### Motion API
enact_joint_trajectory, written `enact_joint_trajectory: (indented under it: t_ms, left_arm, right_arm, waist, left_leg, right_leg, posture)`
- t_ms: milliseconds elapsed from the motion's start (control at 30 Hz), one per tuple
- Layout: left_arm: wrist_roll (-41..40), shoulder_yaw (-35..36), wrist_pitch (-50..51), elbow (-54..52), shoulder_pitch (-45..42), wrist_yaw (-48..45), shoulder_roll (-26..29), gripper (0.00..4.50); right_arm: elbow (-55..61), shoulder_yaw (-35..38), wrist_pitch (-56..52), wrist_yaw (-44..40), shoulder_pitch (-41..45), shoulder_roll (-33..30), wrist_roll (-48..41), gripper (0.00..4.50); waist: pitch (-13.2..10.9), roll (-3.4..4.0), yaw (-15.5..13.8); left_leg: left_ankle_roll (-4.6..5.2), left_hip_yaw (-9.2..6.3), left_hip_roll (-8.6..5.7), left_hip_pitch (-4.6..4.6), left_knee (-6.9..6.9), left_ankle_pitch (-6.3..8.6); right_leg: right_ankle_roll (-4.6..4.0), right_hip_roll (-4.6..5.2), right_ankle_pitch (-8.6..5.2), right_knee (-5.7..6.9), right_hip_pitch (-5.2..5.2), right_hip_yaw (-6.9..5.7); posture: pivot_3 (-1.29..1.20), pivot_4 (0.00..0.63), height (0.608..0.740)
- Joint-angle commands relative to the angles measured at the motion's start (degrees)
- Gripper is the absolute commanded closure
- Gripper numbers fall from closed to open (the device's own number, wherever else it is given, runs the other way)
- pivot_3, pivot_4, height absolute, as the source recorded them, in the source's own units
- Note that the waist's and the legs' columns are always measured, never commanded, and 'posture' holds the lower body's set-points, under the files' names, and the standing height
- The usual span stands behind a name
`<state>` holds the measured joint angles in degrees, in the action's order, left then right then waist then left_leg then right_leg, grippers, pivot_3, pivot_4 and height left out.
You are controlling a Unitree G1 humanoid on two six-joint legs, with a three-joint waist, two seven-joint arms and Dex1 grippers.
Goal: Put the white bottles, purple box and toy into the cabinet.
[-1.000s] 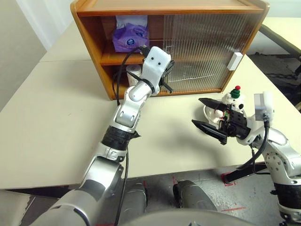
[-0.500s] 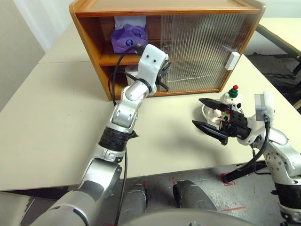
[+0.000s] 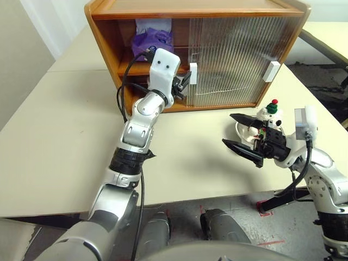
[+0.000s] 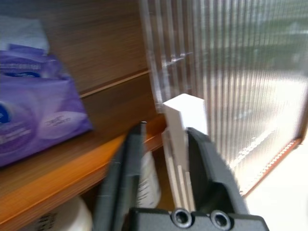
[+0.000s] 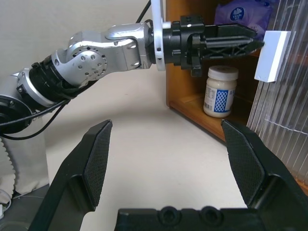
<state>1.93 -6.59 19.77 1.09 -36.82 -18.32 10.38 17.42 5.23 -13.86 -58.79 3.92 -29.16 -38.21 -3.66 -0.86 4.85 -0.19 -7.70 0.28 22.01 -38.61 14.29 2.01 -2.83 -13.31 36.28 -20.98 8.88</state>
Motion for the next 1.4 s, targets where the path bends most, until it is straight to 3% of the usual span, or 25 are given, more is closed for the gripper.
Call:
enact_joint_trajectory:
  t_ms: [33, 67, 267, 333, 433, 767, 1400]
  left_arm:
    - [-2.0, -0.6, -3.0, -2.8, 1.4, -2.4, -0.4, 4.13]
    - [-2.4, -0.8, -3.5, -3.5, 1.8, -3.0, -0.4, 4.47]
    - [-3.8, -2.6, -7.1, -6.4, 2.7, -7.1, 0.0, 4.47]
    - [-4.0, -3.1, -7.6, -6.3, 2.5, -7.7, -0.1, 4.47]
    - [-3.4, -4.2, -7.1, -4.9, 2.4, -8.1, -0.5, 4.47]
    - [-0.1, -4.2, -0.3, 3.5, -2.1, -2.2, -3.4, 4.47]
    - [1.1, -1.9, 5.4, 1.9, -0.8, 5.7, -4.7, 4.47]
  right_arm:
    - [0.2, 0.1, 0.2, 0.1, 0.0, -0.2, 0.1, 0.0]
    - [0.3, 0.1, 0.2, 0.2, -0.1, -0.1, 0.2, 0.0]
    - [0.8, 0.2, 0.2, 0.4, -0.7, -0.1, 0.0, 0.0]
    - [0.9, 0.2, 0.1, 0.5, -0.9, -0.1, -0.1, 0.0]
    - [0.9, 0.3, 0.2, 0.5, -1.1, -0.2, -0.2, 0.0]
    - [-0.2, 1.7, 4.2, 3.8, -1.0, 1.0, 2.8, 0.0]
    - [-0.5, 3.3, 5.4, 3.9, -1.4, 2.0, 0.1, 0.0]
  waist:
    - [0.0, 0.0, 0.0]
    - [0.0, 0.0, 0.0]
    - [0.0, -0.01, 0.0]
    - [0.0, 0.0, 0.0]
    - [0.0, -0.01, 0.0]
    - [0.0, 0.0, 0.0]
    - [0.0, -0.01, 0.5]
  left_leg:
    - [0.01, 0.02, 0.0, 0.02, 0.0, 0.03]
    - [0.03, 0.04, 0.0, 0.02, 0.01, 0.05]
    - [0.09, 0.1, -0.03, 0.01, 0.0, 0.1]
    - [0.1, 0.09, -0.03, -0.03, -0.02, 0.1]
    - [0.1, 0.06, -0.02, -0.09, -0.03, 0.1]
    - [0.08, 0.03, 0.01, -0.07, 0.0, 0.13]
    - [0.13, 0.1, 0.0, -0.12, 0.0, 0.2]
  right_leg:
    - [-0.28, -0.01, 0.13, 0.0, -0.01, 0.0]
    - [-0.29, -0.01, 0.1, 0.0, -0.01, 0.0]
    - [-0.29, -0.01, 0.0, -0.01, 0.03, 0.0]
    - [0.22, -0.01, -0.3, 0.0, 0.08, 0.0]
    - [0.23, 0.0, -0.31, 0.0, 0.13, 0.0]
    - [0.23, 0.02, -0.31, -0.01, 0.1, 0.01]
    - [0.27, 0.02, -0.37, -0.01, 0.12, 0.01]
  posture:
    - [-0.15, 0.048, 0.74]
    - [-0.15, 0.049, 0.74]
    - [-0.15, 0.055, 0.74]
    - [-0.15, 0.059, 0.74]
    - [-0.15, 0.06, 0.74]
    - [-0.17, 0.056, 0.74]
    - [-0.16, 0.057, 0.74]
